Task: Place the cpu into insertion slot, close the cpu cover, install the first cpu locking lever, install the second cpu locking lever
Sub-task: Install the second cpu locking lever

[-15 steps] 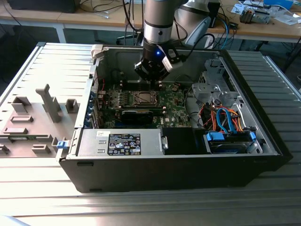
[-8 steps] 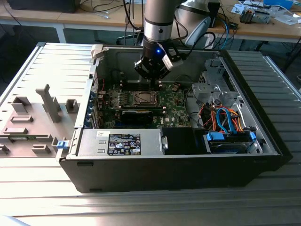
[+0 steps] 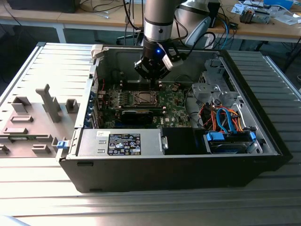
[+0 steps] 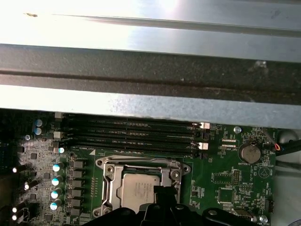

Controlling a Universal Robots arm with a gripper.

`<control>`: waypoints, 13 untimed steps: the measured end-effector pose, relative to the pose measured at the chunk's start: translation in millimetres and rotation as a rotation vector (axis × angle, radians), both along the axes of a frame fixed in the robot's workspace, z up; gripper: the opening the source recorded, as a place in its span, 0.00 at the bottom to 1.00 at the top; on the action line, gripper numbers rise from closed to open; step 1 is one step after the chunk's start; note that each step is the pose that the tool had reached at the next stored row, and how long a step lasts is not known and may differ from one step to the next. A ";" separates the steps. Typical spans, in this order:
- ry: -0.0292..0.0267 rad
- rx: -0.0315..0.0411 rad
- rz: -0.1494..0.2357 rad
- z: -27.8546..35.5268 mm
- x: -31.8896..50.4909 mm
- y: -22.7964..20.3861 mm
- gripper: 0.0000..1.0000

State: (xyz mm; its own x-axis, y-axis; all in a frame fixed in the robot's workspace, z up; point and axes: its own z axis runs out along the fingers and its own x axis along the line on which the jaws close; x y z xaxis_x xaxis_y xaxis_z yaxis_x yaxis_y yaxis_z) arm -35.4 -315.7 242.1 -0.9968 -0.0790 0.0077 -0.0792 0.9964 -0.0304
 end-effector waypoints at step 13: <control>0.0000 0.0780 0.000 0.0 0.0 -7.7 0.11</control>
